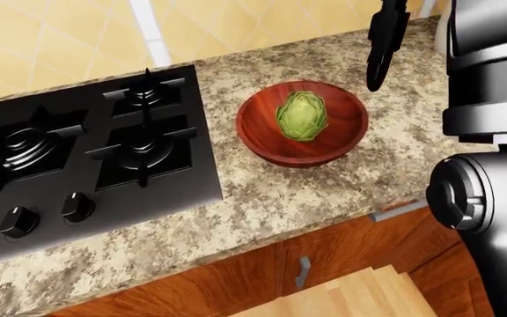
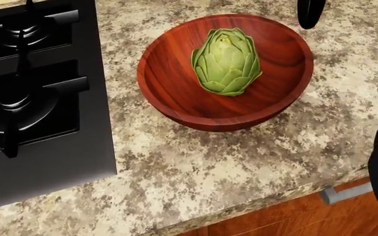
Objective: Pick the artichoke from the pan and place it in the bowl.
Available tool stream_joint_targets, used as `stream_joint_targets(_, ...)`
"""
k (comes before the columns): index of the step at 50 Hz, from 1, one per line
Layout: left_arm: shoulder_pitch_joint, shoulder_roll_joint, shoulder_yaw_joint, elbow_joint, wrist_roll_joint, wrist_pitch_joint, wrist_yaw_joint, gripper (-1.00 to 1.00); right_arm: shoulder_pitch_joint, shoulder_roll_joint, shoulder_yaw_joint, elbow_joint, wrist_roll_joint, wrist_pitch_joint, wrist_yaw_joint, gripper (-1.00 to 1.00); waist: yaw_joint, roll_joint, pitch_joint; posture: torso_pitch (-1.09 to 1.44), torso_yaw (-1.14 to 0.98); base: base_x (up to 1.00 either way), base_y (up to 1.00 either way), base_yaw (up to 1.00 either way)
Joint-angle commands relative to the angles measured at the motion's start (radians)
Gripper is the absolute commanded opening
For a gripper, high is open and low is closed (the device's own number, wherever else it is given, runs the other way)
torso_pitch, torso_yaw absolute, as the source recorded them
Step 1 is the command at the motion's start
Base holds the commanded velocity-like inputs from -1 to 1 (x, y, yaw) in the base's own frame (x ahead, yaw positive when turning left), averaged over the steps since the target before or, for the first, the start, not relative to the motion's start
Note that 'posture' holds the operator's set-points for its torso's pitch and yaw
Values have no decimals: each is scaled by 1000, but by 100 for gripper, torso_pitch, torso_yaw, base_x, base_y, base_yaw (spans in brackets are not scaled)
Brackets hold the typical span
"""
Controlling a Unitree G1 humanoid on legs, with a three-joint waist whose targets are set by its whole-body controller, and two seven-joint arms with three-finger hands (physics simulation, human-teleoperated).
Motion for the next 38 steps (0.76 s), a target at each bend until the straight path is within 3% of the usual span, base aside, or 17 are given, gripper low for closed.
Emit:
stream_joint_targets(1, -17, 23, 14, -15, 4, -24, 5, 100, -28, -21, -14, -29, 13, -1, -19, 100, 0, 4, -25, 0, 0, 0, 0, 0)
stream_joint_targets(9, -20, 26, 13, -12, 4, -24, 5, 100, -31, -71, -28, -21, 29, 13, -23, 100, 1, 3, -25, 0, 0, 0, 0, 0)
stream_joint_targets(38, -23, 20, 5, -15, 12, -23, 3, 100, 136, -246, -90, -132, 106, 75, -36, 100, 10, -13, -27, 0, 0, 0, 0, 0)
